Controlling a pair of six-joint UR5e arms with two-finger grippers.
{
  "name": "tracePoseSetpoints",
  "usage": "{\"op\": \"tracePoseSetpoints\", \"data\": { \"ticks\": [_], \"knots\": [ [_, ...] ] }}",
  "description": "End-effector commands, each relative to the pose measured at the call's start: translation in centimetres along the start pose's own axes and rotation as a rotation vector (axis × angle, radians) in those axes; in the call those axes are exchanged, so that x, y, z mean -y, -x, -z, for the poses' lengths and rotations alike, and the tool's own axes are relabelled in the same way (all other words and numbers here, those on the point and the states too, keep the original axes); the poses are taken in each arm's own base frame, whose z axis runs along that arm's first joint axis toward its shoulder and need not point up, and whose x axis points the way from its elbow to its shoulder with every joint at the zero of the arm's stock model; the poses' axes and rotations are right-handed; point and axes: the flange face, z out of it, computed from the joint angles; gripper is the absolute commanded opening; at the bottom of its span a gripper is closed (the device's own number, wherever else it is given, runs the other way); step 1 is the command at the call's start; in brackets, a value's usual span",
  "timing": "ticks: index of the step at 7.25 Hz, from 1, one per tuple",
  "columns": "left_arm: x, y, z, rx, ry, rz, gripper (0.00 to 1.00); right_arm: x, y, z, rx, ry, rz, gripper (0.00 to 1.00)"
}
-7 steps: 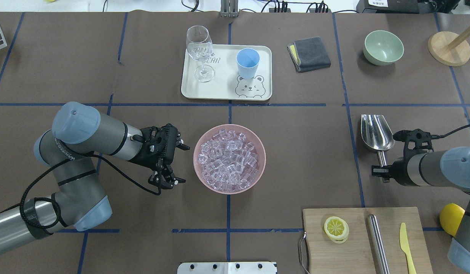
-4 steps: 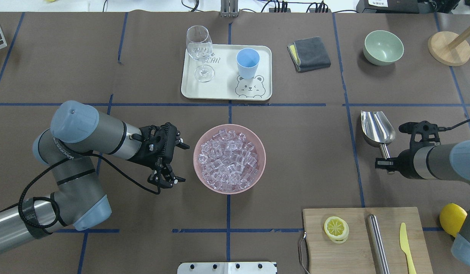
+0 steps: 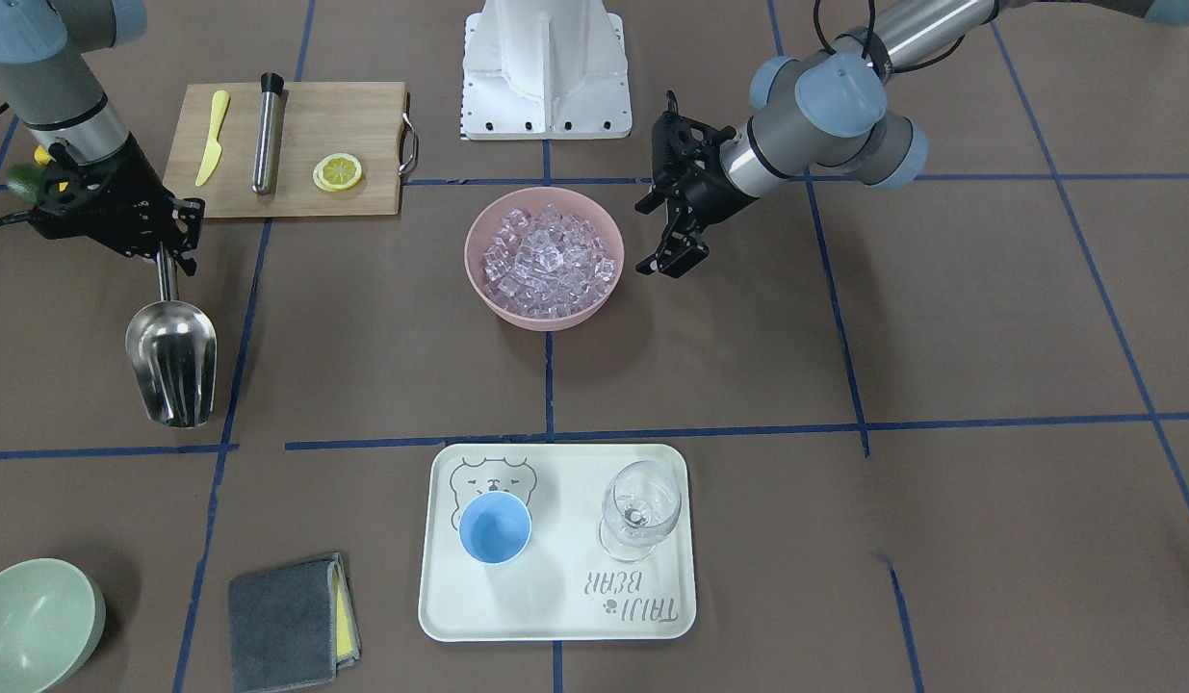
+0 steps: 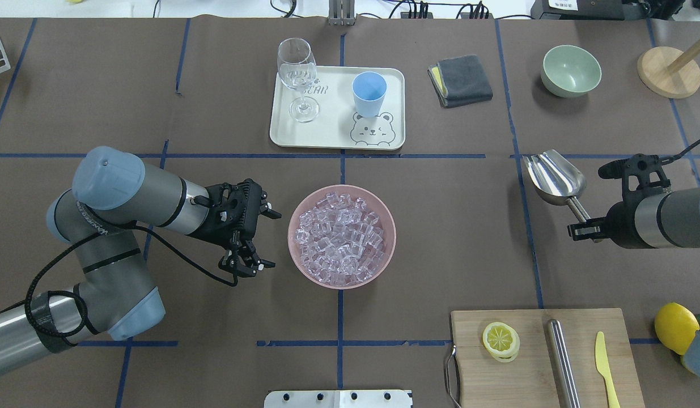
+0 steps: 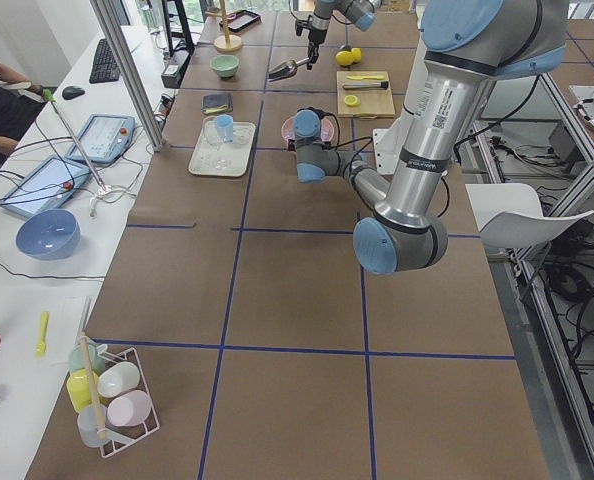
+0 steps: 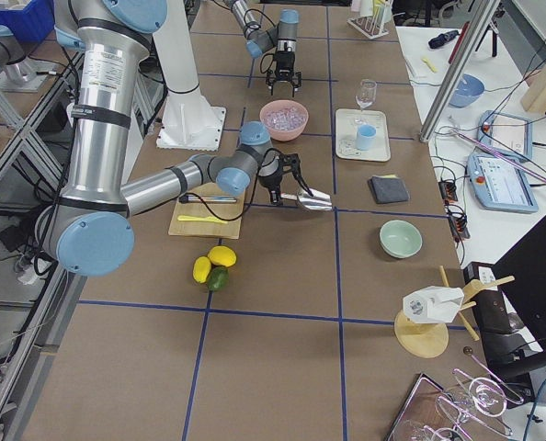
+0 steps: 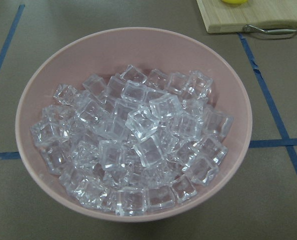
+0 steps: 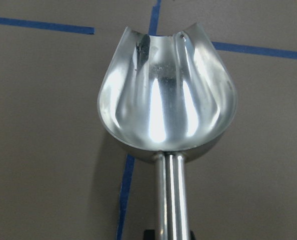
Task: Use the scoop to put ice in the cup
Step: 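Lift the scoop with the right gripper and carry it over the pink bowl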
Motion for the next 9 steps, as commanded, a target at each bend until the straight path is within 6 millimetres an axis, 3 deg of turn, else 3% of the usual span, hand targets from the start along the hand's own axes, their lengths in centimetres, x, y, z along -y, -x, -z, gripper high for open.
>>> {"op": "tracePoseSetpoints", "data": {
  "ticks": [1,3,7,9],
  "knots": [
    [0.0,0.3,0.2,0.006,0.000,0.001,1.00,1.0,2.1,2.4,0.050,-0.024,0.233,0.00],
    [-0.1,0.6,0.6,0.013,0.001,0.001,1.00,2.0,4.7,2.9,0.120,-0.027,0.352,0.00],
    [-0.3,1.0,0.9,0.022,0.002,0.003,1.00,3.7,8.0,4.4,0.225,-0.047,0.597,0.00],
    [-0.2,1.3,1.2,0.027,0.000,0.003,1.00,4.6,12.3,4.6,0.261,-0.055,0.683,0.00]
  ]
}}
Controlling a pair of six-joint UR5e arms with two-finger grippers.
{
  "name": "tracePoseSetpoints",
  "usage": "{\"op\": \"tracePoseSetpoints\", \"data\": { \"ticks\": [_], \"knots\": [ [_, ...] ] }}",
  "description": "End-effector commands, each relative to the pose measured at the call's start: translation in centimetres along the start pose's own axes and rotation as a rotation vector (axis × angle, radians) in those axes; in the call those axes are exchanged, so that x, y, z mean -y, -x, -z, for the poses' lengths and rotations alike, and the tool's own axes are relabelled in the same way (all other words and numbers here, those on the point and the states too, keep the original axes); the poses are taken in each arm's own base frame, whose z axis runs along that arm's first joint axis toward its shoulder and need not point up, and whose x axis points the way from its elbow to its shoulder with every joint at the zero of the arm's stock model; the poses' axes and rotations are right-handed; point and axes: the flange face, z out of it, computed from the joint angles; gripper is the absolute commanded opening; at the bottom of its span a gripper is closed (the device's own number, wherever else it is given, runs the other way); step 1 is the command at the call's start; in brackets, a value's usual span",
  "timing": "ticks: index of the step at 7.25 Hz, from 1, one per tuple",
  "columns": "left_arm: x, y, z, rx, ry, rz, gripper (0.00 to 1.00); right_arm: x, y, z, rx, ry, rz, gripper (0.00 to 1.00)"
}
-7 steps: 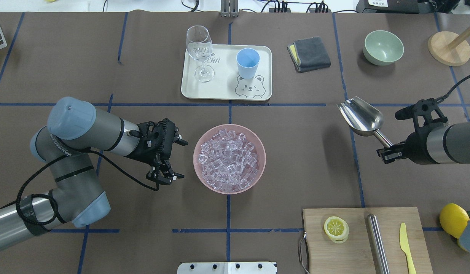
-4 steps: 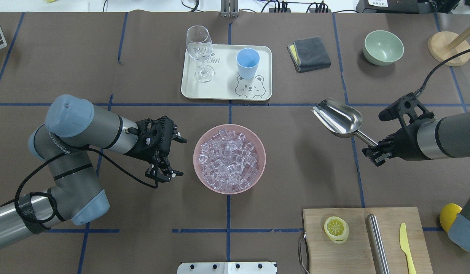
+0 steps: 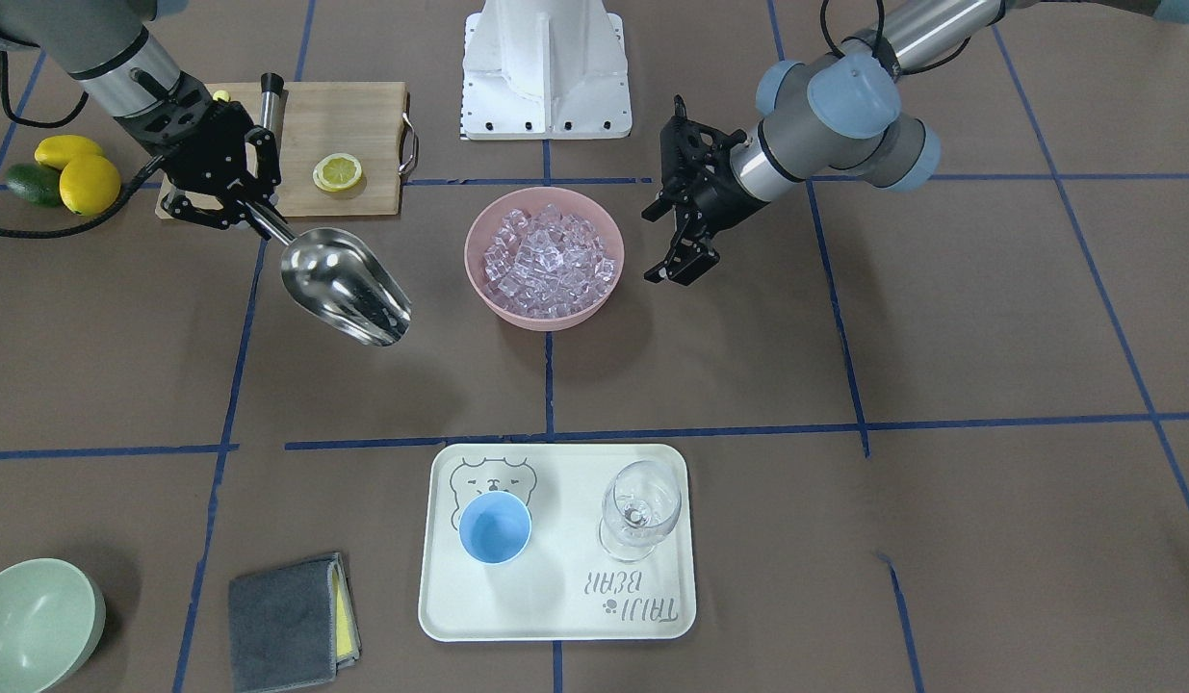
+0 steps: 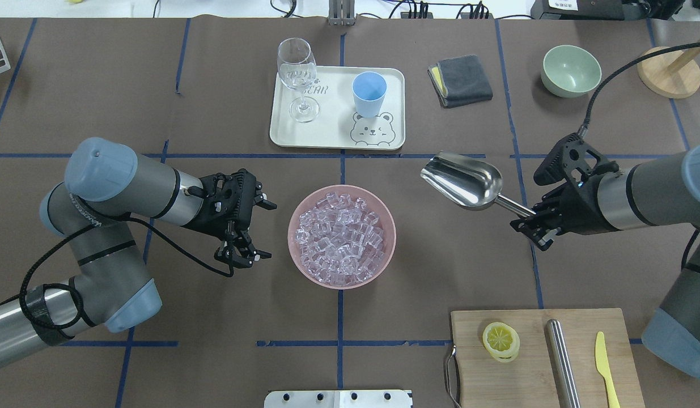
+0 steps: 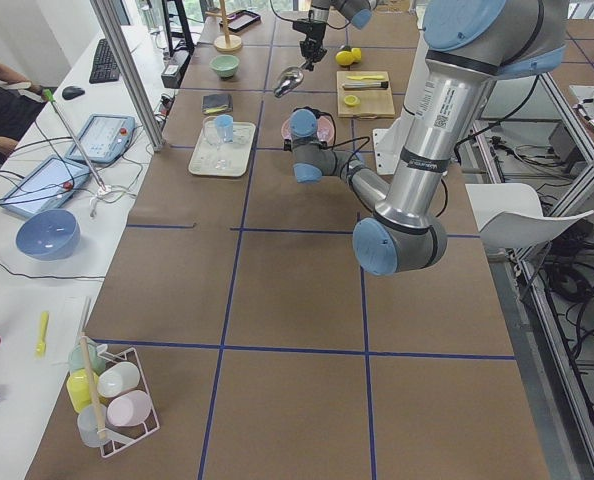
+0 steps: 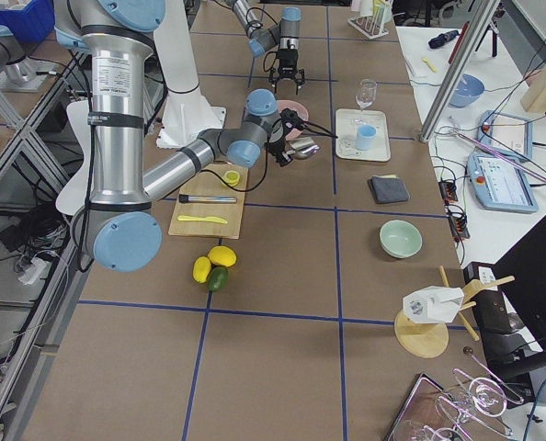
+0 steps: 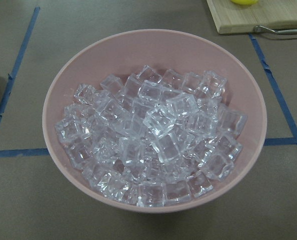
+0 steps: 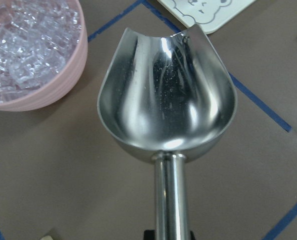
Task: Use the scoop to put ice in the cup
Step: 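Lift the scoop with the right gripper and carry it over the pink bowl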
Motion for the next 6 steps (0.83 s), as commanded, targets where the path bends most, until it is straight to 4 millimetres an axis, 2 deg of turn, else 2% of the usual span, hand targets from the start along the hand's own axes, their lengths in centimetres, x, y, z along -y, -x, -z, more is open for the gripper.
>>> {"op": "tracePoseSetpoints", "data": {
  "ticks": [1,2,3,4,5,6],
  "knots": [
    [-0.1,0.3,0.2,0.005,0.001,0.002,1.00,5.5,2.7,0.3,0.010,-0.003,0.066,0.00],
    [-0.3,0.4,0.4,0.009,0.003,0.002,1.00,7.6,2.4,1.3,-0.014,0.021,0.136,0.00],
    [-0.4,0.5,0.4,0.009,0.005,0.005,1.00,9.1,3.9,1.9,-0.039,0.092,0.173,0.00],
    [-0.4,0.5,0.4,0.010,0.005,0.003,1.00,10.4,5.8,3.2,-0.064,0.166,0.251,0.00],
    [-0.5,0.4,0.4,0.008,0.006,0.006,1.00,12.8,9.1,3.9,-0.091,0.261,0.302,0.00],
    [-0.5,0.4,0.4,0.010,0.007,0.006,1.00,13.9,11.0,4.1,-0.138,0.336,0.337,0.00]
  ]
}}
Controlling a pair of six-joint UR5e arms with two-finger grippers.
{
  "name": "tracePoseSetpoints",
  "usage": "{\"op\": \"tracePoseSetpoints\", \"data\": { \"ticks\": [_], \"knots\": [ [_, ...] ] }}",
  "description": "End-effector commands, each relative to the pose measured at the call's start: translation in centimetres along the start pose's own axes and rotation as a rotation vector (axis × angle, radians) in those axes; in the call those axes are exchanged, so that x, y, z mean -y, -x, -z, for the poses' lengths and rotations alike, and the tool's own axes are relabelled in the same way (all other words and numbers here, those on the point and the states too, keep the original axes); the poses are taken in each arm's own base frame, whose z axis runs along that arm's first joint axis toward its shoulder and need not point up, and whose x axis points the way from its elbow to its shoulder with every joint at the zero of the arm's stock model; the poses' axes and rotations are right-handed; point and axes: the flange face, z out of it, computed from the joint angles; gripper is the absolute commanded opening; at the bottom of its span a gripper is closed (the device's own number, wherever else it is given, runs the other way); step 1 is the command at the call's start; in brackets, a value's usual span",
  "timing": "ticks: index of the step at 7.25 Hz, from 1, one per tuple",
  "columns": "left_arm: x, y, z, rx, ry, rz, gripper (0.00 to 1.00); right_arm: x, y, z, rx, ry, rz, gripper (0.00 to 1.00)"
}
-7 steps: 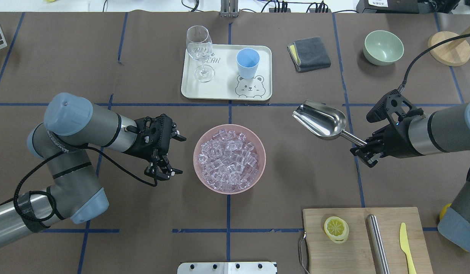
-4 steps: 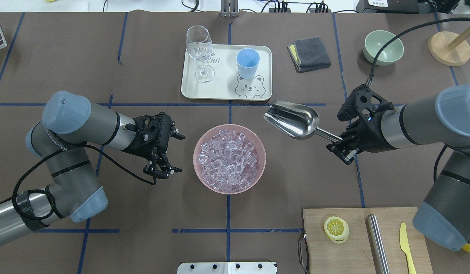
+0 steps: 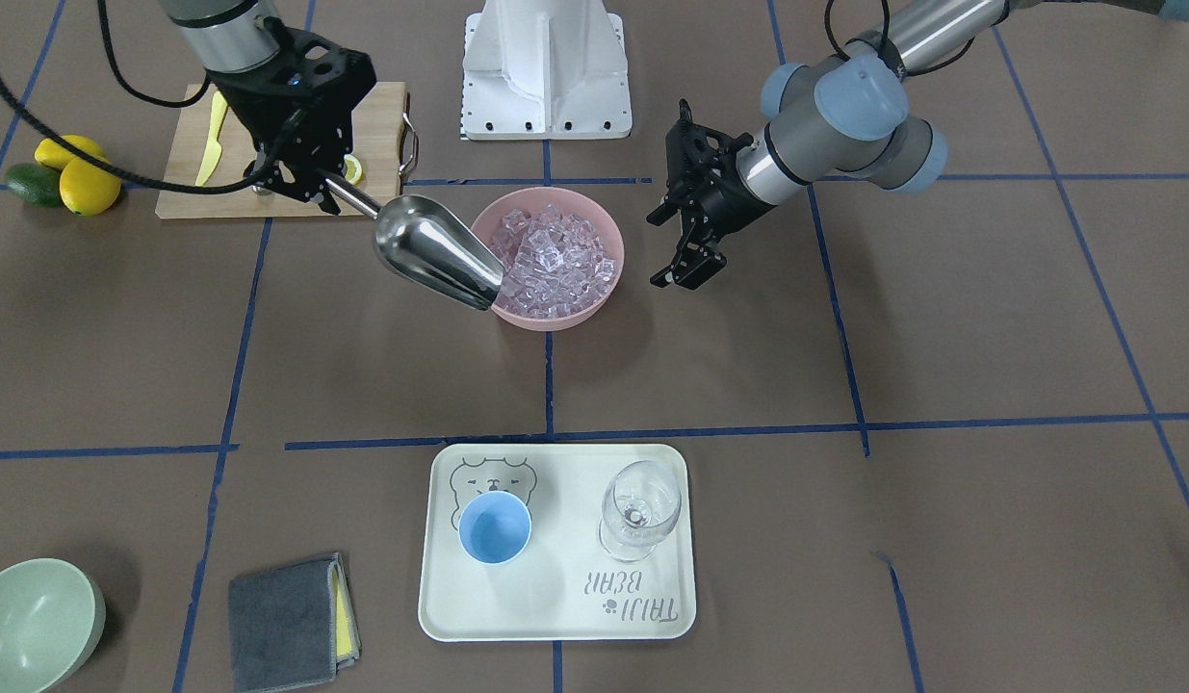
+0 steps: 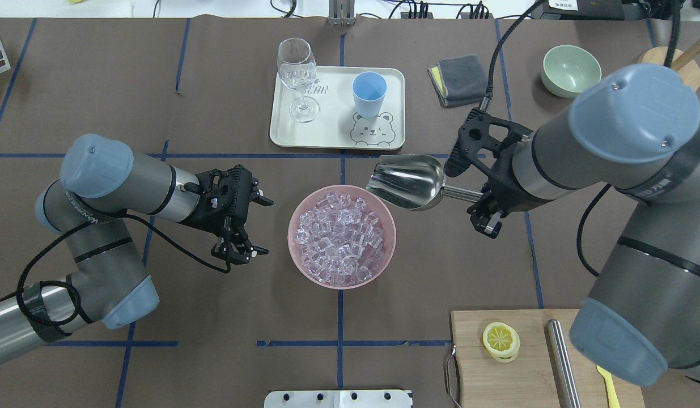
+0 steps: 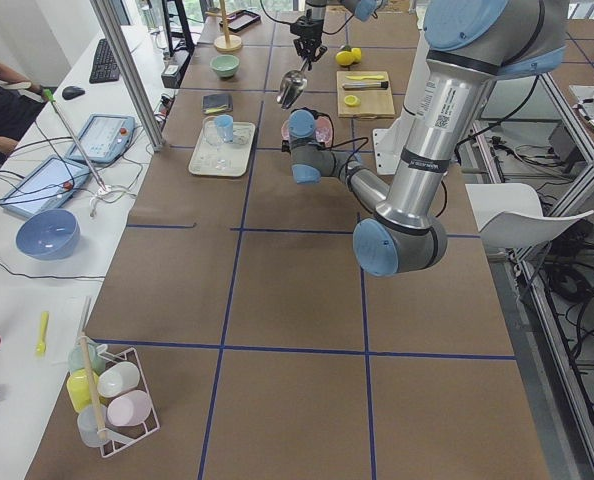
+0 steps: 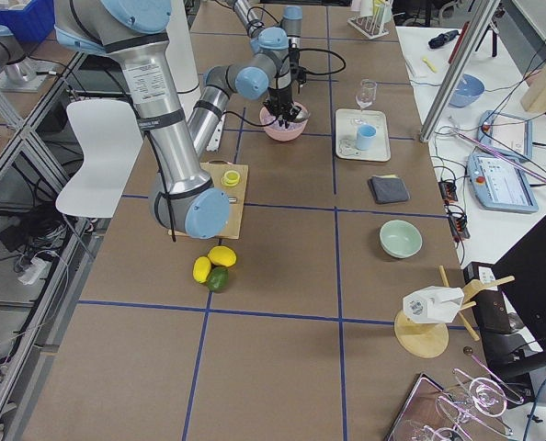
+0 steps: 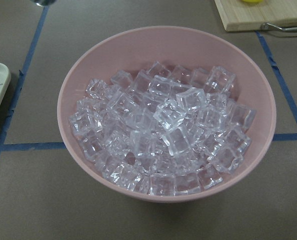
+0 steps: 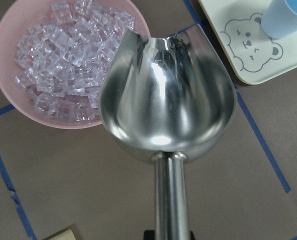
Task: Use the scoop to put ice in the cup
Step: 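Lift the scoop with the right gripper and carry it over the pink bowl, then lower the scoop into the ice cubes with the right gripper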
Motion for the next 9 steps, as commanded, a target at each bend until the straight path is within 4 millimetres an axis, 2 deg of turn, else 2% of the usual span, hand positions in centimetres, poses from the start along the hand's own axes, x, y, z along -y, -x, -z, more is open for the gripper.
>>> {"op": "tracePoseSetpoints", "data": {
  "ticks": [1,2,3,6,7,8,9],
  "knots": [
    [-0.1,0.0,0.0,0.001,0.002,0.002,1.00,2.3,3.6,0.4,-0.041,0.153,0.080,0.00],
    [-0.2,0.0,-0.1,0.000,0.003,0.002,1.00,2.1,4.1,-0.4,-0.044,0.196,0.103,0.00],
    [-0.2,0.1,-0.1,0.000,0.005,0.003,1.00,3.3,4.2,-0.3,-0.038,0.226,0.165,0.00],
    [-0.6,0.1,-0.4,-0.001,0.011,0.009,1.00,7.7,4.5,-0.4,-0.030,0.324,0.207,0.00],
    [-0.6,0.1,-0.4,-0.001,0.012,0.011,1.00,8.0,4.4,-0.1,-0.044,0.356,0.204,0.00],
    [-0.7,0.1,-0.5,-0.001,0.014,0.012,1.00,9.5,4.8,0.9,-0.062,0.411,0.209,0.00],
    [-0.7,0.0,-0.5,-0.003,0.014,0.012,1.00,11.5,5.9,0.6,-0.069,0.478,0.219,0.00]
  ]
}}
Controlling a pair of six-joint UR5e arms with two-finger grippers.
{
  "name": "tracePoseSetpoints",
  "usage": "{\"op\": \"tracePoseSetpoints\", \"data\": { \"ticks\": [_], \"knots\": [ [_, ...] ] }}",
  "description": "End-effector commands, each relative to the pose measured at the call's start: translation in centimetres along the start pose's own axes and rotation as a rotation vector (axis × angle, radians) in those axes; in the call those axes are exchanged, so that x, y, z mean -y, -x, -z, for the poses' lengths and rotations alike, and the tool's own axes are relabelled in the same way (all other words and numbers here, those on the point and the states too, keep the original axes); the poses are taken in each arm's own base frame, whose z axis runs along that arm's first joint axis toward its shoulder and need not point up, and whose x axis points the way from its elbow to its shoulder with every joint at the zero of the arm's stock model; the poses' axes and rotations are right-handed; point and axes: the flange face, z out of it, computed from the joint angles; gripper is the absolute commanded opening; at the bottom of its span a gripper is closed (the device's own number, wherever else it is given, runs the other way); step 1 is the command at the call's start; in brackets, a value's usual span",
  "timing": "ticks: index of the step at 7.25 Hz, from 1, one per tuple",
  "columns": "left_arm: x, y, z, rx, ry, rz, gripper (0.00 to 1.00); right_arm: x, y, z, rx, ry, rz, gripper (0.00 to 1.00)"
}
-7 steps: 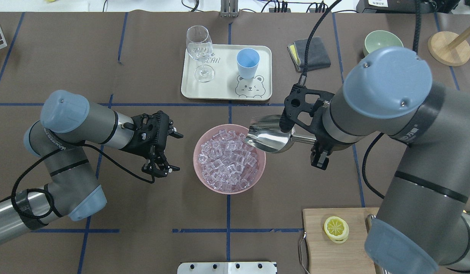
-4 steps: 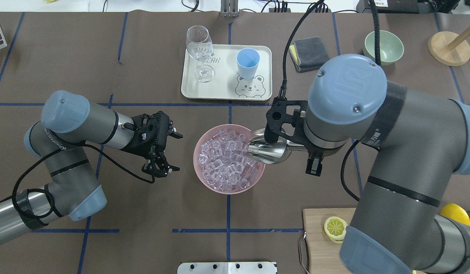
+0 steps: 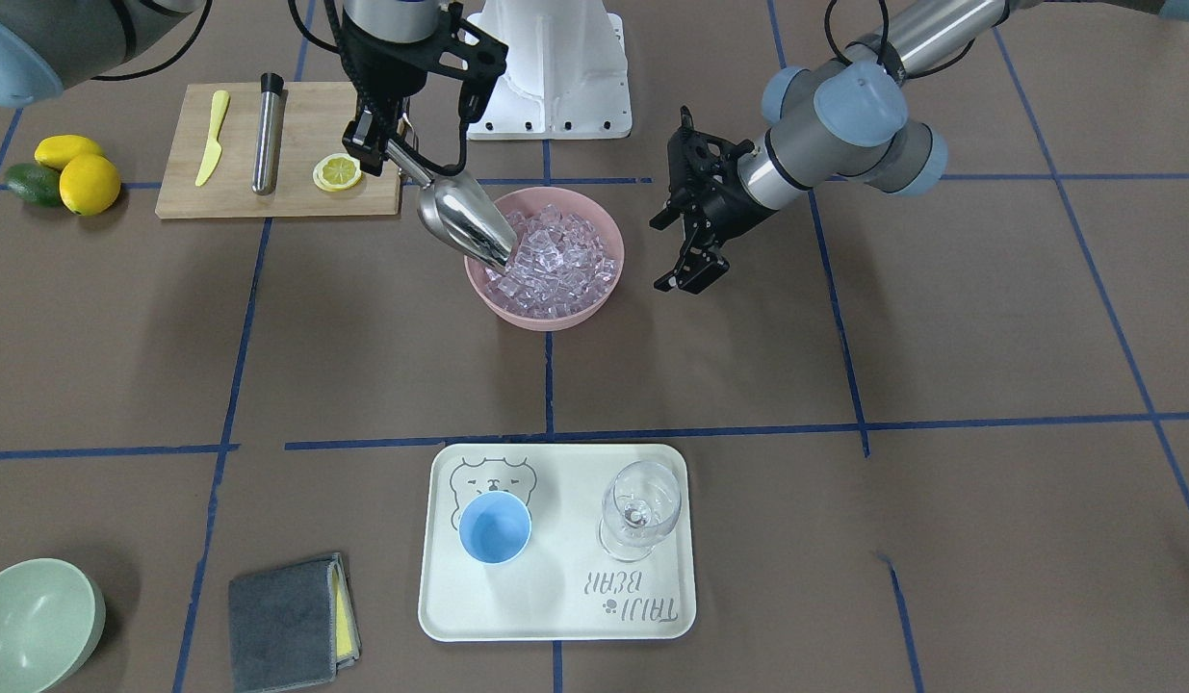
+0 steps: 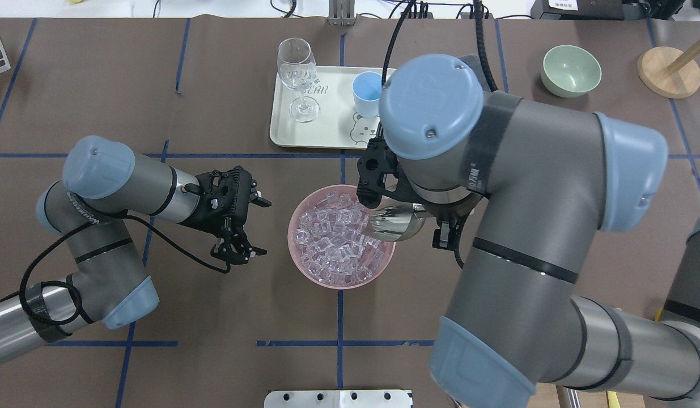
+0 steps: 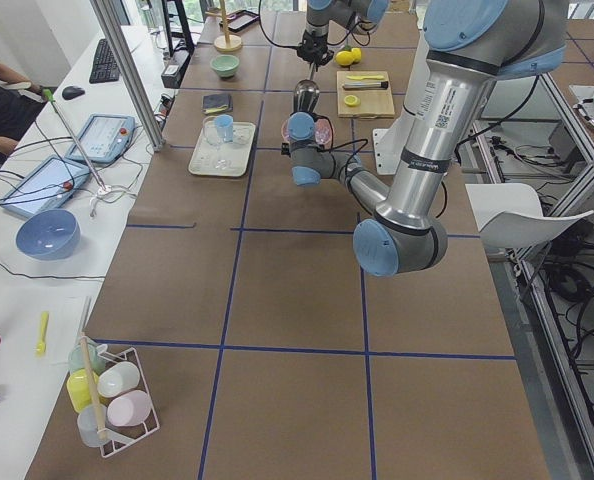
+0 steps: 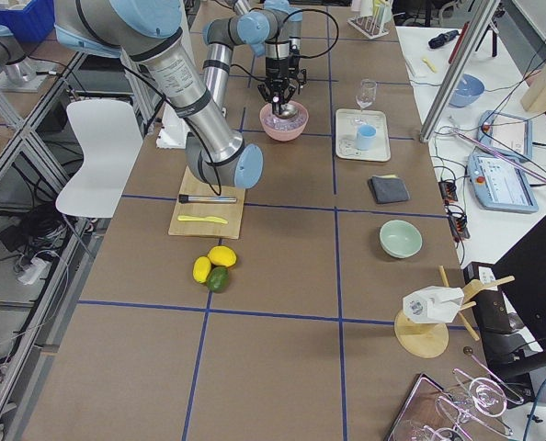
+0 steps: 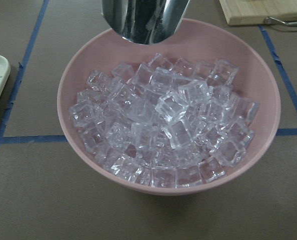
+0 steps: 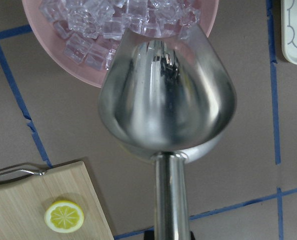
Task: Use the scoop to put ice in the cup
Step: 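Lower the scoop into the ice cubes with the right gripper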
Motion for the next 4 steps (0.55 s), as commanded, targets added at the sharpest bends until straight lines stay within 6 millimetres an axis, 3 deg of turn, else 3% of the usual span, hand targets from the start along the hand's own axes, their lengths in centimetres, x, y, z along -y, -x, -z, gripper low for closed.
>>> {"op": "tracePoseSetpoints", "data": {
  "ticks": [1,4],
  "knots": [
    [0.0,0.0,-0.1,-0.001,0.001,0.002,1.00,2.4,1.1,0.7,-0.024,0.094,0.025,0.00],
    [0.0,-0.1,-0.1,-0.003,0.001,0.002,1.00,3.9,3.0,-0.9,-0.030,0.134,0.067,0.00]
  ]
}}
